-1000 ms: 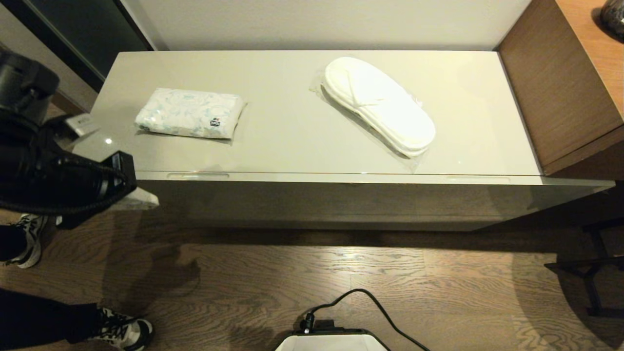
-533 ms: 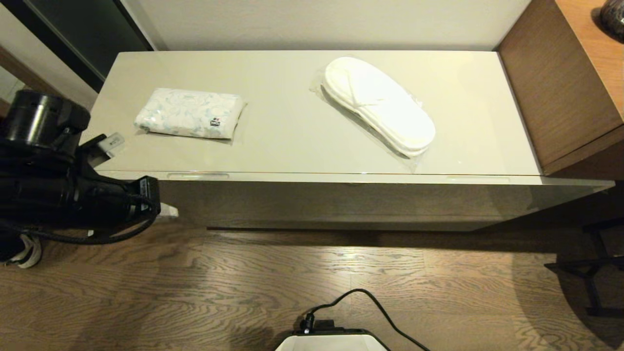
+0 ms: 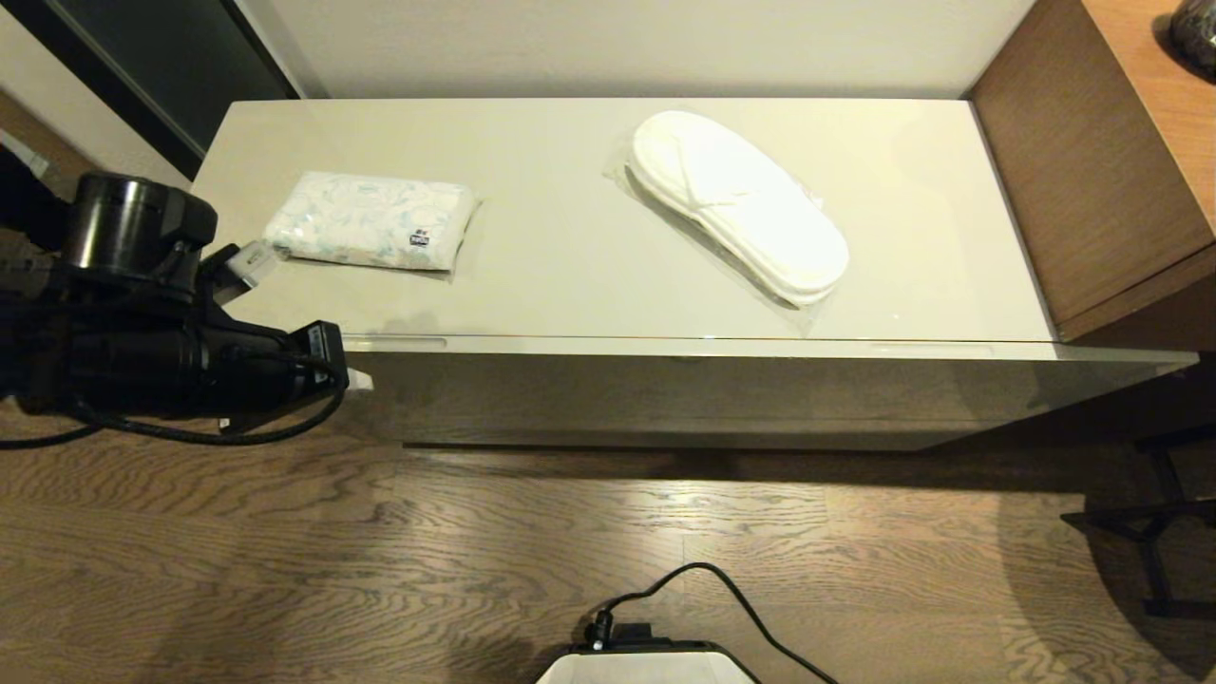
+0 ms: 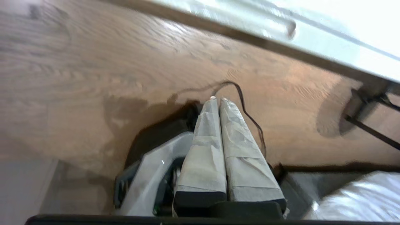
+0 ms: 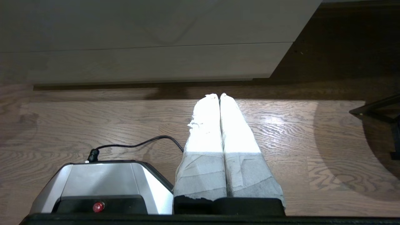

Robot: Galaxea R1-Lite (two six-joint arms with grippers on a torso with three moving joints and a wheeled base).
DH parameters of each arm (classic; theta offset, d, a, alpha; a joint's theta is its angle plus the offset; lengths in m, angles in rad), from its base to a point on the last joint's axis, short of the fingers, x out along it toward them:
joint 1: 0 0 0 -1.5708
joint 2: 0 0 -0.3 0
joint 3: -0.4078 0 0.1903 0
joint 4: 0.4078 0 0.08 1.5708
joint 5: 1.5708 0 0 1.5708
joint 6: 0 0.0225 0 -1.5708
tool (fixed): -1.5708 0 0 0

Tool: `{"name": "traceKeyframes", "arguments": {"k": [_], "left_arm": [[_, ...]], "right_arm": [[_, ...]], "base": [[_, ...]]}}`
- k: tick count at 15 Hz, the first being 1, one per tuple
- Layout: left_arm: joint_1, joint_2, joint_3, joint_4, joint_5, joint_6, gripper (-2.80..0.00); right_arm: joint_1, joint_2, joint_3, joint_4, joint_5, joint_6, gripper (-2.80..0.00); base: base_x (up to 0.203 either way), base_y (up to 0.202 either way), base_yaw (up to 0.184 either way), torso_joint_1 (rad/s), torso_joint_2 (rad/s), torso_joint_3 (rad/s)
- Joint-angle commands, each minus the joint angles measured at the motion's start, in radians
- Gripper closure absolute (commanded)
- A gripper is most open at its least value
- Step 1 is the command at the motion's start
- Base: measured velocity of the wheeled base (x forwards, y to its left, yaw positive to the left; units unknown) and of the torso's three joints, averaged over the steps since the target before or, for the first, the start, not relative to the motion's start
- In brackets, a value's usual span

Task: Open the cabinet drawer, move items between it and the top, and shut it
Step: Open the drawer

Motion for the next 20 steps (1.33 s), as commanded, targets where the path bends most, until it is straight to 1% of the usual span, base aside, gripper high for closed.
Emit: {"name": "traceKeyframes", "arguments": {"k": [1,3,5,6,11,13,15,17,18,19,20], "left_arm": [[-0.006,0.049,-0.027,-0.033,0.024,0.001,0.00],[-0.008,0.077,-0.058,-0.060,0.037,0.001,0.00],[-0.008,0.105,-0.115,-0.062,0.044,0.001,0.00],[-0.008,0.117,-0.125,-0.060,0.046,0.001,0.00],[-0.008,0.171,-0.136,-0.062,0.060,0.002,0.00],[-0.007,0.194,-0.142,-0.063,0.080,0.003,0.00],[-0.008,0.202,-0.144,-0.061,0.088,0.015,0.00],[-0.007,0.221,-0.137,-0.055,0.092,0.067,0.00],[-0.006,0.224,-0.135,-0.051,0.100,0.082,0.00],[-0.006,0.224,-0.121,-0.039,0.119,0.140,0.00],[-0.006,0.219,-0.098,-0.029,0.134,0.232,0.00]], "right_arm": [[0.000,-0.023,0.003,0.000,0.000,0.000,0.00],[0.000,-0.022,0.003,0.000,0.000,0.000,0.00],[0.000,-0.022,0.003,0.000,0.000,0.000,0.00],[0.000,-0.023,0.003,0.000,0.000,0.000,0.00],[0.000,-0.023,0.003,0.000,0.000,0.000,0.00],[0.000,-0.022,0.003,0.000,0.000,0.000,0.00],[0.000,-0.022,0.003,0.000,0.000,0.000,0.00],[0.000,-0.023,0.003,0.000,0.000,0.000,0.00],[0.000,-0.022,0.003,0.000,0.000,0.000,0.00],[0.000,-0.022,0.003,0.000,0.000,0.000,0.00],[0.000,-0.023,0.003,0.000,0.000,0.000,0.00]], "base": [[0.000,0.000,0.000,0.000,0.00,0.000],[0.000,0.000,0.000,0.000,0.00,0.000],[0.000,0.000,0.000,0.000,0.00,0.000],[0.000,0.000,0.000,0.000,0.00,0.000],[0.000,0.000,0.000,0.000,0.00,0.000],[0.000,0.000,0.000,0.000,0.00,0.000],[0.000,0.000,0.000,0.000,0.00,0.000],[0.000,0.000,0.000,0.000,0.00,0.000],[0.000,0.000,0.000,0.000,0.00,0.000],[0.000,0.000,0.000,0.000,0.00,0.000],[0.000,0.000,0.000,0.000,0.00,0.000]]}}
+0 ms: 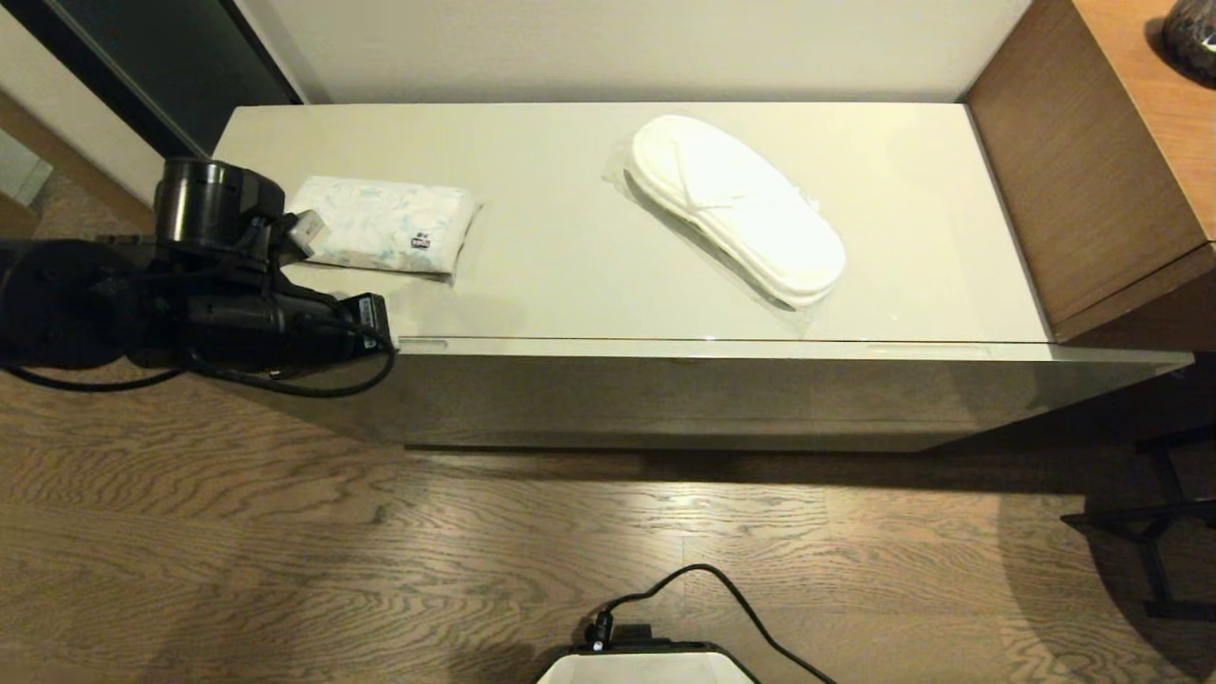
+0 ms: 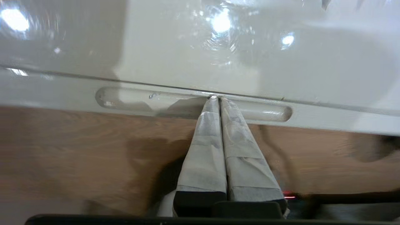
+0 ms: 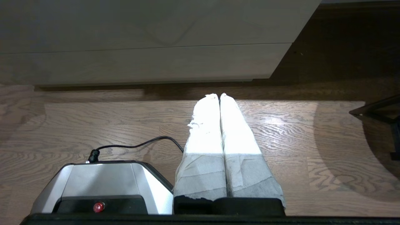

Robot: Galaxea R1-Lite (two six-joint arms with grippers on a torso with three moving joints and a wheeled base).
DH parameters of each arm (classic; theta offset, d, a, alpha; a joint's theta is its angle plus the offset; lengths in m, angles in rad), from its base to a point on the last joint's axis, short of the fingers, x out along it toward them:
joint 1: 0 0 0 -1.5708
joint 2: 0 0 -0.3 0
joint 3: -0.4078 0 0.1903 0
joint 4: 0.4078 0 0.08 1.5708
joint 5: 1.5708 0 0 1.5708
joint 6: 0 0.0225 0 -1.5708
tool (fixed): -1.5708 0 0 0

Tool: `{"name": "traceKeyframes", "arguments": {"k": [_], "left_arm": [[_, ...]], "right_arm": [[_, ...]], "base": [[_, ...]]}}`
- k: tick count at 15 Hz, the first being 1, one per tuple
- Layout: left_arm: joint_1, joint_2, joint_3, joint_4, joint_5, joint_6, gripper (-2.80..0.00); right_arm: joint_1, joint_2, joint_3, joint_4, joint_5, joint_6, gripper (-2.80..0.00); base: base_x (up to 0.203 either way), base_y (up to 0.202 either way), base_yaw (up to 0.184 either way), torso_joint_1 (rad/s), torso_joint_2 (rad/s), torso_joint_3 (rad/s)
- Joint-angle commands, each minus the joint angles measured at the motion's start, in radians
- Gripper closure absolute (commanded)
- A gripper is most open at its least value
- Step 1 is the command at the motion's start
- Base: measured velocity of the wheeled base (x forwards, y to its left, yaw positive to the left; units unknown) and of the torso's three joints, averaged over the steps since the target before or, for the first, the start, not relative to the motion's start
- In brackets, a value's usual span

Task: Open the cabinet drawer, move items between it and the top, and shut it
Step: Open the drawer

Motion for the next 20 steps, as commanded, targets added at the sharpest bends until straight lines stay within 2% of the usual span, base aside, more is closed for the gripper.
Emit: {"name": "traceKeyframes", "arguments": {"k": [1,2,4,6,10,13,14,16,17,18,19,20], "left_arm": [[0.001,0.002,0.060,0.029,0.020,0.169,0.00],[0.000,-0.011,0.079,0.039,0.025,0.211,0.00],[-0.006,-0.021,0.089,0.079,0.026,0.233,0.00],[-0.009,-0.039,0.111,0.180,0.022,0.254,0.00],[-0.017,-0.135,0.226,0.311,0.013,0.261,0.00],[-0.016,-0.253,0.373,0.323,-0.008,0.247,0.00],[-0.014,-0.297,0.385,0.307,-0.036,0.208,0.00],[-0.006,-0.377,0.394,0.176,-0.165,0.045,0.00],[-0.002,-0.411,0.391,0.098,-0.193,-0.030,0.00],[-0.001,-0.449,0.380,0.075,-0.200,-0.094,0.00],[-0.002,-0.499,0.356,0.091,-0.208,-0.132,0.00],[-0.008,-0.540,0.330,0.157,-0.218,-0.150,0.00]], "right_arm": [[0.000,-0.022,0.003,0.000,0.000,0.000,0.00],[0.000,-0.022,0.003,0.000,0.000,0.000,0.00],[0.000,-0.022,0.003,0.000,0.000,0.000,0.00],[0.000,-0.022,0.003,0.000,0.000,0.000,0.00],[0.000,-0.023,0.003,0.000,0.000,0.000,0.00],[0.000,-0.022,0.003,0.000,0.000,0.000,0.00],[0.000,-0.023,0.003,0.000,0.000,0.000,0.00],[0.000,-0.022,0.003,0.000,0.000,0.000,0.00],[0.000,-0.022,0.003,0.000,0.000,0.000,0.00],[0.000,-0.022,0.003,0.000,0.000,0.000,0.00],[0.000,-0.022,0.003,0.000,0.000,0.000,0.00],[0.000,-0.022,0.003,0.000,0.000,0.000,0.00]], "base": [[0.000,0.000,0.000,0.000,0.00,0.000],[0.000,0.000,0.000,0.000,0.00,0.000],[0.000,0.000,0.000,0.000,0.00,0.000],[0.000,0.000,0.000,0.000,0.00,0.000],[0.000,0.000,0.000,0.000,0.00,0.000],[0.000,0.000,0.000,0.000,0.00,0.000],[0.000,0.000,0.000,0.000,0.00,0.000],[0.000,0.000,0.000,0.000,0.00,0.000],[0.000,0.000,0.000,0.000,0.00,0.000],[0.000,0.000,0.000,0.000,0.00,0.000],[0.000,0.000,0.000,0.000,0.00,0.000],[0.000,0.000,0.000,0.000,0.00,0.000]]}}
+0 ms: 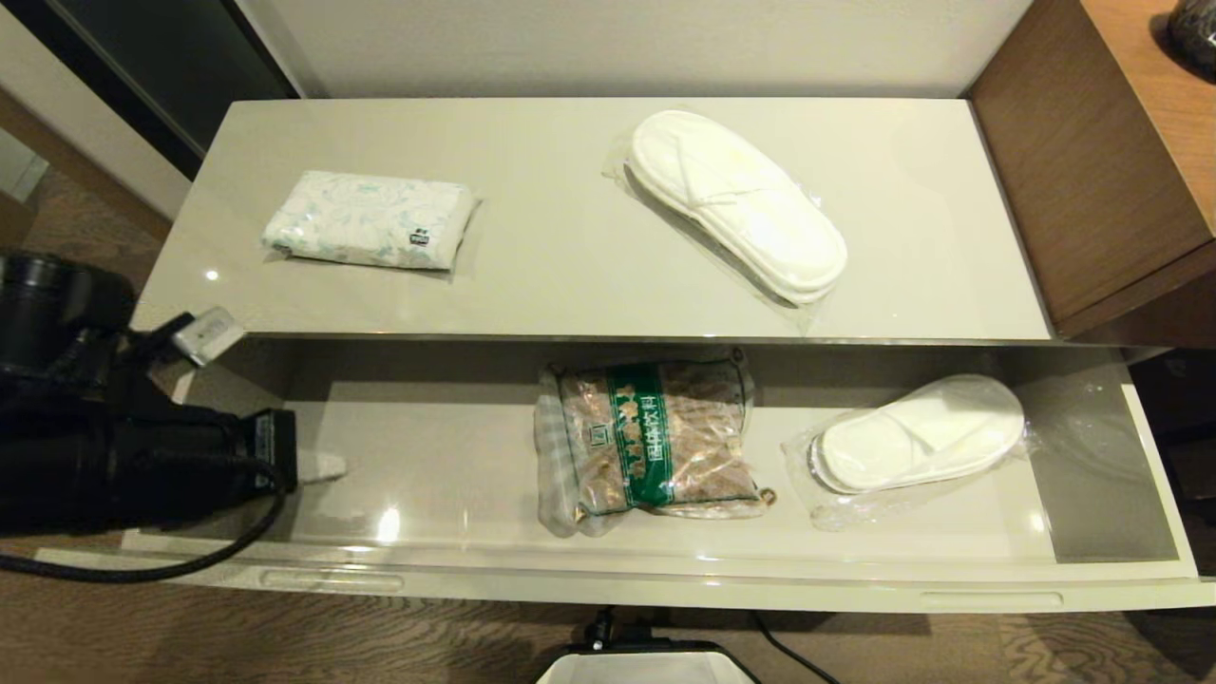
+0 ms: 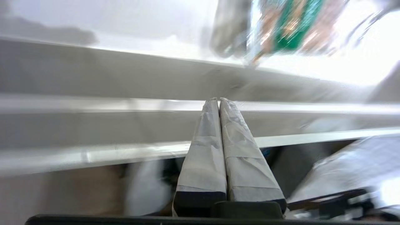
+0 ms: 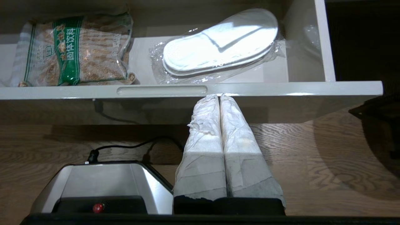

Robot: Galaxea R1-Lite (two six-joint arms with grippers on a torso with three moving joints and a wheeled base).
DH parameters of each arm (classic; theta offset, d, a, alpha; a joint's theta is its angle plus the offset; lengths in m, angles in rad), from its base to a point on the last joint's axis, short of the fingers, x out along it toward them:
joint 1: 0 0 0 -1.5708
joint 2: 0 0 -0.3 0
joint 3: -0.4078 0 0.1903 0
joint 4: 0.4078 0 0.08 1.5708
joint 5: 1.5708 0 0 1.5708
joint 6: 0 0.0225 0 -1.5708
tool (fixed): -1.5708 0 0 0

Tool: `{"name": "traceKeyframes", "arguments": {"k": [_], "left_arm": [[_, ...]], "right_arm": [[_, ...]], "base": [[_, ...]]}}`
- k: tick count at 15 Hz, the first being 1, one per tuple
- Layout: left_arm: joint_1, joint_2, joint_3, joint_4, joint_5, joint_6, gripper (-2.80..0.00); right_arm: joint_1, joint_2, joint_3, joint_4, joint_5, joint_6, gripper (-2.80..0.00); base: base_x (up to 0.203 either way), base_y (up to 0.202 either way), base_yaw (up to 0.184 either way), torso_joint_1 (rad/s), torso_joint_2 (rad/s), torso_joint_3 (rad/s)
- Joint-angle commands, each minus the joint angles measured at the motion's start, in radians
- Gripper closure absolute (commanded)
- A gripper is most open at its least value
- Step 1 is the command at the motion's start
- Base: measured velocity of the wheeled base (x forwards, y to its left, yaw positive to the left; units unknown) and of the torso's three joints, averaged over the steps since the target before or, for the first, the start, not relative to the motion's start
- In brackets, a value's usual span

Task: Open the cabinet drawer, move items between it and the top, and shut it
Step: Open the drawer, then pick up the tissue on the table

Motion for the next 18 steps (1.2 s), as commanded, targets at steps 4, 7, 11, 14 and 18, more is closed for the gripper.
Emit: {"name": "traceKeyframes", "arguments": {"k": [4,7,11,14,18], "left_arm": [[-0.015,-0.147,-0.050,0.163,-0.059,-0.049,0.00],[-0.013,-0.088,-0.057,0.119,-0.022,-0.074,0.00],[-0.013,-0.171,-0.110,0.214,0.044,-0.121,0.00],[-0.007,-0.210,-0.177,0.298,0.101,-0.151,0.00],[-0.007,0.001,-0.359,0.290,0.161,-0.162,0.00]], "right_arm": [[0.000,-0.022,0.003,0.000,0.000,0.001,0.00],[0.000,-0.022,0.003,0.000,0.000,0.001,0.00],[0.000,-0.022,0.003,0.000,0.000,0.001,0.00],[0.000,-0.022,0.003,0.000,0.000,0.001,0.00],[0.000,-0.022,0.003,0.000,0.000,0.001,0.00]], "base": [[0.000,0.000,0.000,0.000,0.00,0.000],[0.000,0.000,0.000,0.000,0.00,0.000],[0.000,0.000,0.000,0.000,0.00,0.000],[0.000,0.000,0.000,0.000,0.00,0.000],[0.000,0.000,0.000,0.000,0.00,0.000]]}}
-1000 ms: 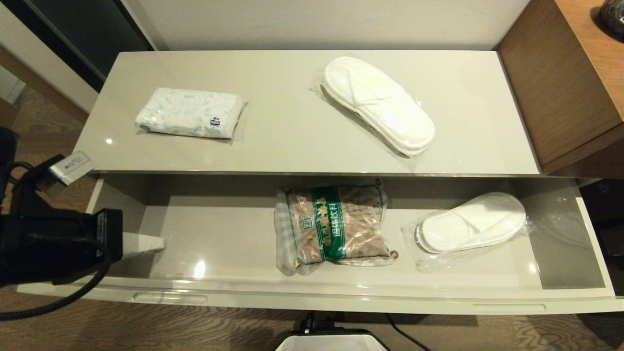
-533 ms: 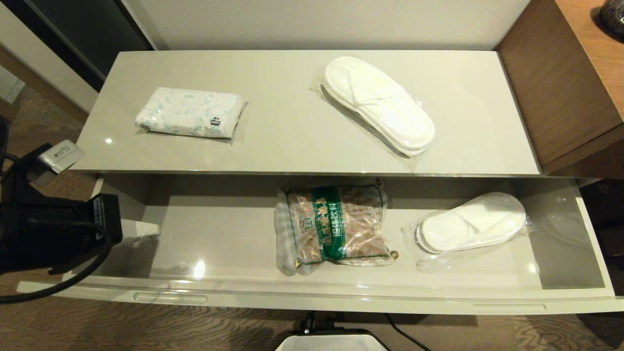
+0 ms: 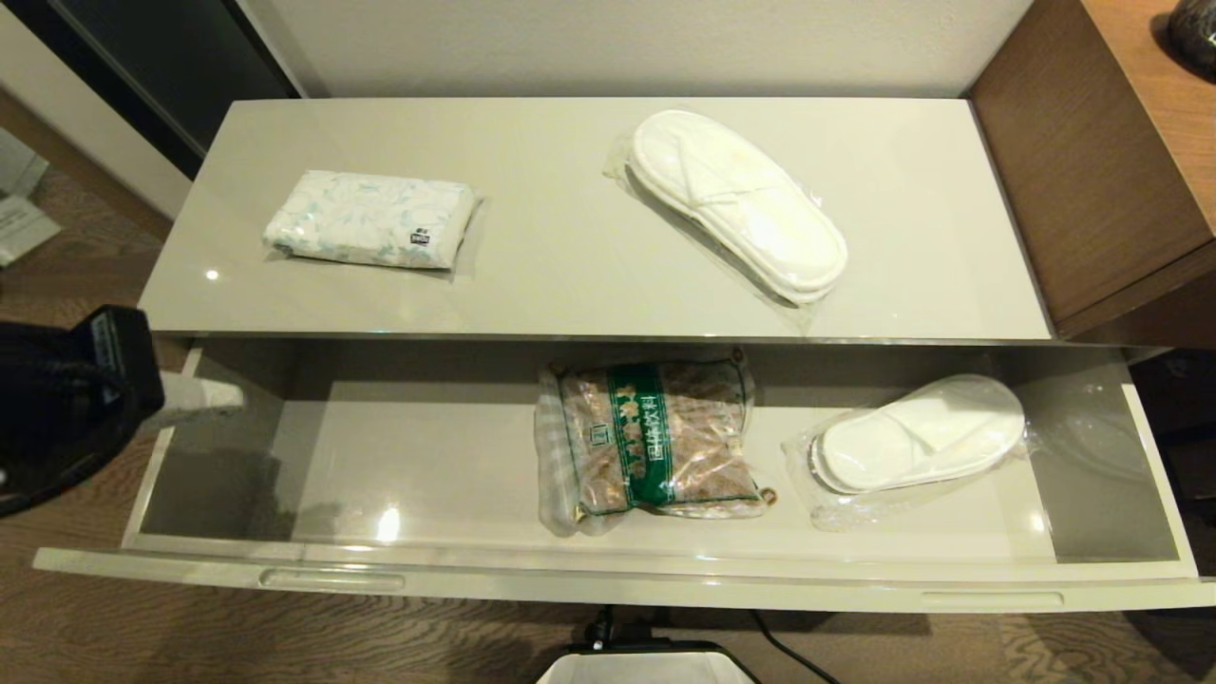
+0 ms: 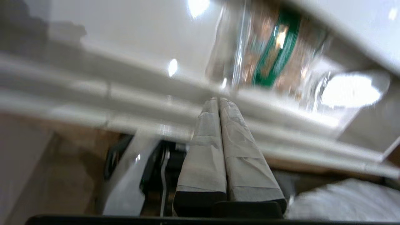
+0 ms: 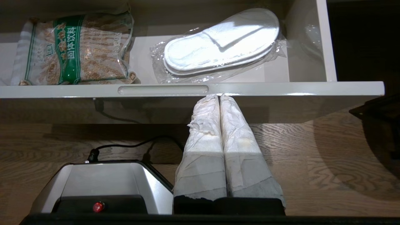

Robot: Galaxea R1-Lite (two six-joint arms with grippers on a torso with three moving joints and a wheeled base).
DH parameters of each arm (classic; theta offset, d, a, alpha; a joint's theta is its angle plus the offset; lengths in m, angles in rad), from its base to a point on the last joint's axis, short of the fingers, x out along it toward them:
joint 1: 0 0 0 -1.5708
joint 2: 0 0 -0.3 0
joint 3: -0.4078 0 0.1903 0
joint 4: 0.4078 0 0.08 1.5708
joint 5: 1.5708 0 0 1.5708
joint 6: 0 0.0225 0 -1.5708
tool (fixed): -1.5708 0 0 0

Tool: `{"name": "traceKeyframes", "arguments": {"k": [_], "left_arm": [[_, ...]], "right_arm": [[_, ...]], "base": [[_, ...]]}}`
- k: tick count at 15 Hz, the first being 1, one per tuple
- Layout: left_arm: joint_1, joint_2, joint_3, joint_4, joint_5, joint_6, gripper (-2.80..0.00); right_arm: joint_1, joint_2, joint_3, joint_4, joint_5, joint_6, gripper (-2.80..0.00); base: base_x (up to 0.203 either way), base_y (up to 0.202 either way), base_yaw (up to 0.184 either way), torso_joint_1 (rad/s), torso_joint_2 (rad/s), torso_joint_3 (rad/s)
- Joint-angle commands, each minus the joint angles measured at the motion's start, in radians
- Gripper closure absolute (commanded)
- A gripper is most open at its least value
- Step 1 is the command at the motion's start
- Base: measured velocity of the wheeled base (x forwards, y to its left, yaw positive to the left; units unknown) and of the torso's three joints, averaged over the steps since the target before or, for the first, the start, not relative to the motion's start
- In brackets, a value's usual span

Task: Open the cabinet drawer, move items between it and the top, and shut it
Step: Pick up the tissue on the table

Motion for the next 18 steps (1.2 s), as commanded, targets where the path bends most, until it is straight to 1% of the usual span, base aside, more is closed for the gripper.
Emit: {"name": "traceKeyframes", "arguments": {"k": [1,4,5,8,9,10,11,16,18], "left_arm": [[0.000,0.179,-0.142,0.001,0.027,-0.033,0.00],[-0.001,0.397,-0.412,0.011,0.051,-0.161,0.00],[-0.001,0.459,-0.489,0.011,0.055,-0.189,0.00],[-0.001,0.601,-0.700,0.030,0.062,-0.242,0.00],[-0.001,0.627,-0.726,0.045,0.064,-0.251,0.00],[-0.001,0.640,-0.725,0.057,0.070,-0.256,-1.17],[-0.001,0.648,-0.726,0.063,0.100,-0.258,-2.80],[0.018,0.650,-0.726,0.023,0.110,-0.261,-2.80],[0.020,0.617,-0.726,-0.028,0.101,-0.261,-2.80]], "right_arm": [[0.000,-0.023,0.003,0.000,0.000,0.000,0.00],[0.000,-0.023,0.003,0.000,0.000,0.000,0.00],[0.000,-0.023,0.003,0.000,0.000,0.000,0.00],[0.000,-0.022,0.003,0.000,0.000,0.000,0.00],[0.000,-0.022,0.003,0.000,0.000,0.000,0.00],[0.000,-0.022,0.003,0.000,0.000,0.000,0.00],[0.000,-0.023,0.003,0.000,0.000,0.000,0.00],[0.000,-0.022,0.003,0.000,0.000,0.000,0.00],[0.000,-0.023,0.003,0.000,0.000,0.000,0.00]], "base": [[0.000,0.000,0.000,0.000,0.00,0.000],[0.000,0.000,0.000,0.000,0.00,0.000],[0.000,0.000,0.000,0.000,0.00,0.000],[0.000,0.000,0.000,0.000,0.00,0.000],[0.000,0.000,0.000,0.000,0.00,0.000],[0.000,0.000,0.000,0.000,0.00,0.000],[0.000,0.000,0.000,0.000,0.00,0.000],[0.000,0.000,0.000,0.000,0.00,0.000],[0.000,0.000,0.000,0.000,0.00,0.000]]}}
